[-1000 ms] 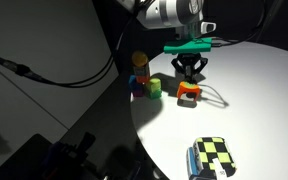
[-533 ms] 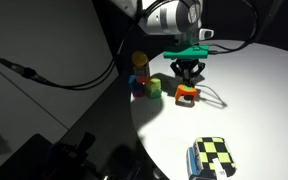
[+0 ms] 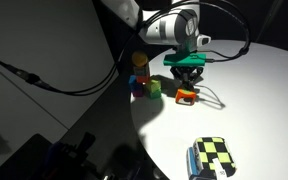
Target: Put the orange plushy cube on the table
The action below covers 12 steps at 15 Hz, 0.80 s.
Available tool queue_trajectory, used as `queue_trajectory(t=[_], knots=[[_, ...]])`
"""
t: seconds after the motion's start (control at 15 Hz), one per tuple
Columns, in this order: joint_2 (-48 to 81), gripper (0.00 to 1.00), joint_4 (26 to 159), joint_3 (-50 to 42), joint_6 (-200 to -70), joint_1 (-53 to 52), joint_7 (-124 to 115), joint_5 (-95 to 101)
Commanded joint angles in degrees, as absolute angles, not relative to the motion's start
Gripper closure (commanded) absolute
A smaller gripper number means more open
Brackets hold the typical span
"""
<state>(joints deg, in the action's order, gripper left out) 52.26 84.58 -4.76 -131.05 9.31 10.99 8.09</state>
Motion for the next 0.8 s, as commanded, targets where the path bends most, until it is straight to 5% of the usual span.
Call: queue_trajectory(t=[0.0,0.47,0.73], knots=[[53.3,0.56,83.7,-4.7,-132.8,9.5,10.6,7.6],[51.8,0.01,85.3,-4.0,-133.2,10.2,12.1,7.2],[49.9,0.0,86.7,-3.6,-133.4,10.9,12.7,6.7]])
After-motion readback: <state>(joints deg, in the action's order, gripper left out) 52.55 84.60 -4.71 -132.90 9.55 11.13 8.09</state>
